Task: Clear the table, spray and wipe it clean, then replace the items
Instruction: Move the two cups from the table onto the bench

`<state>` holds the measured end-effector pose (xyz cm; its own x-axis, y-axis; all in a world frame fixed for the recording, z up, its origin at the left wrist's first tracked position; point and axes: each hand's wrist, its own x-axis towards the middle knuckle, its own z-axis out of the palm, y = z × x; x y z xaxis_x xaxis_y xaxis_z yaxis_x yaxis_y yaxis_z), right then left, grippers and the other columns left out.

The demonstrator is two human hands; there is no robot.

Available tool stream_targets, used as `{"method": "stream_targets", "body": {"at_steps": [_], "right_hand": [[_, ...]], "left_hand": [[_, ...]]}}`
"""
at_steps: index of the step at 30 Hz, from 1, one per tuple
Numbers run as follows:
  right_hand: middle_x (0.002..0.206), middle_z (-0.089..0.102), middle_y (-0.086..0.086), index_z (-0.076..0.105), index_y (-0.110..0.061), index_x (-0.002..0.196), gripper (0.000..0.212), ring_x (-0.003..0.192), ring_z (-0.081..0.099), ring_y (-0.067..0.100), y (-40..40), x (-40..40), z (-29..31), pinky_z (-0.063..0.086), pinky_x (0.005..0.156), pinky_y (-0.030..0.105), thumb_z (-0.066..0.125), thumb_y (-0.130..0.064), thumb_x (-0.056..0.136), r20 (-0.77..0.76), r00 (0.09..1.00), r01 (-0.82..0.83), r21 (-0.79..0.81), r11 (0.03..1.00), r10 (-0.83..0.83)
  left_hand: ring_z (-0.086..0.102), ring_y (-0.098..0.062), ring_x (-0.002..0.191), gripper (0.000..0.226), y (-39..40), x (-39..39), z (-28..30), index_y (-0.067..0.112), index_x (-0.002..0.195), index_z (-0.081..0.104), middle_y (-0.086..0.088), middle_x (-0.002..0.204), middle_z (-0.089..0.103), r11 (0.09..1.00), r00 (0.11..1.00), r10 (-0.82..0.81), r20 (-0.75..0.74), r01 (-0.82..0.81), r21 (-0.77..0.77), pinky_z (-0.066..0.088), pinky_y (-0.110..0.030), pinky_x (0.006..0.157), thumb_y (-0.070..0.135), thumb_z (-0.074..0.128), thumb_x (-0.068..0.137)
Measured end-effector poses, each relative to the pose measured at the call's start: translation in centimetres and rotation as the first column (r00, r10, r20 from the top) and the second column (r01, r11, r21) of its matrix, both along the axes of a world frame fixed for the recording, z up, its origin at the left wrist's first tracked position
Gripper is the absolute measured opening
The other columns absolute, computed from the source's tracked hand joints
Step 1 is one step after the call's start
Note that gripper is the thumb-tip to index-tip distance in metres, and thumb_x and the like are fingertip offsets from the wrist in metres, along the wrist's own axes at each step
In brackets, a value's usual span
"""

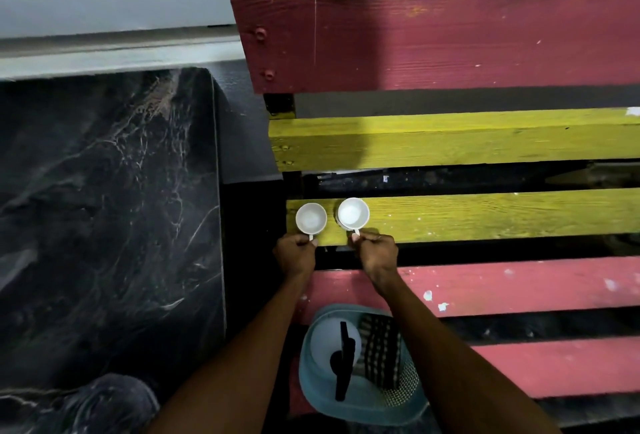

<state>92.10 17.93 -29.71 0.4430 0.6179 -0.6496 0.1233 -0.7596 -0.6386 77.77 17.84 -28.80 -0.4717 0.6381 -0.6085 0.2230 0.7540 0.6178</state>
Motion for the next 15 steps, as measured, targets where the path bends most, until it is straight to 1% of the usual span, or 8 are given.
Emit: {"method": "stream_targets", "body": {"at_steps": [2, 4, 7, 9, 11, 12, 14, 15], "right_hand": [[0.098, 0.078, 0.015, 0.081, 0.000, 0.098, 0.017, 0.091, 0.065, 0.017, -0.1, 0.0, 0.2, 0.054, 0.095, 0.038, 0.078, -0.012, 0.087, 0.027, 1.000, -0.002, -0.011, 1.000, 0.002], [0.090, 0.076, 0.009, 0.081, -0.002, 0.098, 0.018, 0.091, 0.065, 0.017, -0.2, -0.1, 0.4, 0.055, 0.096, 0.038, 0.079, -0.015, 0.086, 0.039, 0.999, -0.009, -0.013, 1.000, 0.010], [0.090, 0.078, 0.009, 0.082, -0.003, 0.097, 0.018, 0.089, 0.066, 0.016, -0.3, -0.2, 0.6, 0.055, 0.095, 0.033, 0.080, -0.017, 0.085, 0.056, 0.998, -0.006, -0.013, 1.000, 0.007], [0.088, 0.078, 0.007, 0.082, -0.005, 0.094, 0.017, 0.088, 0.067, 0.015, -0.3, -0.2, 0.7, 0.053, 0.090, 0.027, 0.082, -0.017, 0.083, 0.068, 0.998, -0.016, -0.016, 1.000, 0.017], [0.080, 0.074, 0.002, 0.082, -0.006, 0.090, 0.013, 0.085, 0.066, 0.014, -0.6, -0.2, 0.6, 0.050, 0.084, 0.023, 0.082, -0.016, 0.082, 0.077, 0.997, -0.018, -0.021, 1.000, 0.020], [0.077, 0.072, 0.001, 0.082, -0.006, 0.088, 0.011, 0.084, 0.065, 0.014, -0.7, -0.3, 0.7, 0.048, 0.083, 0.022, 0.082, -0.015, 0.082, 0.076, 0.997, -0.011, -0.022, 1.000, 0.013], [0.075, 0.070, 0.000, 0.080, -0.010, 0.079, 0.005, 0.083, 0.062, 0.014, -0.9, -0.4, 1.0, 0.049, 0.085, 0.026, 0.081, -0.013, 0.083, 0.061, 0.998, 0.004, -0.026, 1.000, -0.003], [0.075, 0.069, 0.001, 0.078, -0.013, 0.075, 0.008, 0.082, 0.061, 0.014, -0.9, -0.5, 1.1, 0.050, 0.087, 0.027, 0.081, -0.012, 0.082, 0.057, 0.998, 0.002, -0.027, 1.000, 0.000]], "left_hand": [[0.060, -0.017, 0.082, 0.017, 0.1, 0.0, 0.1, -0.009, 0.091, 0.079, -0.020, 0.091, 0.077, 1.000, 1.000, -0.005, -0.004, 0.005, -0.009, 0.044, -0.025, 0.076, 0.000, 0.084, 0.077], [0.060, -0.017, 0.081, 0.016, 0.1, 0.0, 0.2, -0.008, 0.090, 0.079, -0.014, 0.084, 0.074, 1.000, 1.000, -0.017, -0.004, 0.017, -0.018, 0.044, -0.025, 0.075, 0.001, 0.084, 0.077], [0.062, -0.016, 0.080, 0.015, 0.1, -0.1, 0.5, -0.005, 0.090, 0.080, -0.008, 0.079, 0.071, 0.998, 0.999, -0.052, 0.007, 0.052, -0.047, 0.045, -0.026, 0.073, 0.004, 0.083, 0.078], [0.062, -0.017, 0.078, 0.014, 0.1, -0.2, 0.6, -0.005, 0.088, 0.081, -0.013, 0.078, 0.073, 0.994, 0.996, -0.087, 0.010, 0.087, -0.066, 0.047, -0.028, 0.071, 0.006, 0.082, 0.079], [0.062, -0.017, 0.077, 0.013, 0.1, -0.2, 0.8, -0.005, 0.088, 0.080, -0.020, 0.085, 0.078, 0.991, 0.994, -0.110, 0.008, 0.110, -0.070, 0.046, -0.028, 0.070, 0.006, 0.081, 0.080], [0.062, -0.017, 0.076, 0.013, 0.1, -0.2, 0.9, -0.005, 0.088, 0.080, -0.022, 0.087, 0.078, 0.991, 0.993, -0.117, 0.006, 0.117, -0.070, 0.045, -0.028, 0.069, 0.005, 0.080, 0.080], [0.062, -0.017, 0.077, 0.014, 0.1, -0.1, 1.3, -0.006, 0.089, 0.080, -0.023, 0.090, 0.078, 0.989, 0.992, -0.128, -0.008, 0.127, -0.075, 0.044, -0.027, 0.068, 0.004, 0.080, 0.080], [0.062, -0.017, 0.078, 0.015, 0.1, 0.0, 1.5, -0.006, 0.091, 0.080, -0.023, 0.092, 0.079, 0.987, 0.990, -0.138, -0.020, 0.136, -0.081, 0.043, -0.027, 0.068, 0.005, 0.080, 0.080]]}}
